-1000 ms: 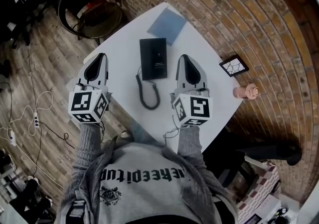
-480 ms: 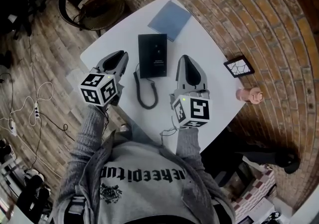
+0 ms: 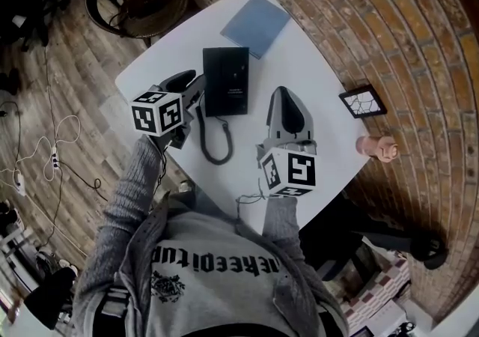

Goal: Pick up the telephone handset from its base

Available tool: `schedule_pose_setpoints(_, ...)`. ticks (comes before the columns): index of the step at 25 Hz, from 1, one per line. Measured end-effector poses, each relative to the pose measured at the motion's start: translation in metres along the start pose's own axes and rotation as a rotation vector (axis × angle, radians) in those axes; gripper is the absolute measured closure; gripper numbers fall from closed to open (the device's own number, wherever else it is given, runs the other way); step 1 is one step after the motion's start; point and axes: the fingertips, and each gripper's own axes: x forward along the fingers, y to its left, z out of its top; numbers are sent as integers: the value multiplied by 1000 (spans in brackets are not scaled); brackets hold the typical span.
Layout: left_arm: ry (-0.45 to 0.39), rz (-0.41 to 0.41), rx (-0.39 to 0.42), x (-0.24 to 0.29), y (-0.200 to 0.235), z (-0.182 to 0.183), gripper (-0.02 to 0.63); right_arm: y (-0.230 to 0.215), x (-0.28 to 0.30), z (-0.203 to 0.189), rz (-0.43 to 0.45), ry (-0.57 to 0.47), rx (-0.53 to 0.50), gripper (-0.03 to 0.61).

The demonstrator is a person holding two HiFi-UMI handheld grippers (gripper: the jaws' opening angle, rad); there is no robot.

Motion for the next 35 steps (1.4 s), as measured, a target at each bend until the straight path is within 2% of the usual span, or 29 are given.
schedule_pose_setpoints(9, 84, -43, -51, 31, 5, -22, 468, -13, 0, -12, -16, 19, 26, 575)
schedule_pose_setpoints(16, 84, -69, -127, 37, 6, -28, 462, -20, 0, -15, -26, 25, 26, 575)
schedule_pose_setpoints(23, 123, -125, -198, 42, -3, -36, 498, -16, 3, -17, -19, 27, 25, 574)
schedule_pose_setpoints(28, 134, -126, -234, 36, -6, -35, 526, -12, 2, -13, -17, 19, 14, 575)
schedule_pose_setpoints(33, 113, -139, -210, 27, -11, -27, 538, -11, 1, -10, -19, 16, 10, 575)
schedule_pose_setpoints(35, 107, -176, -226, 24, -18, -25, 543, -9, 0, -9, -18, 13, 9, 574)
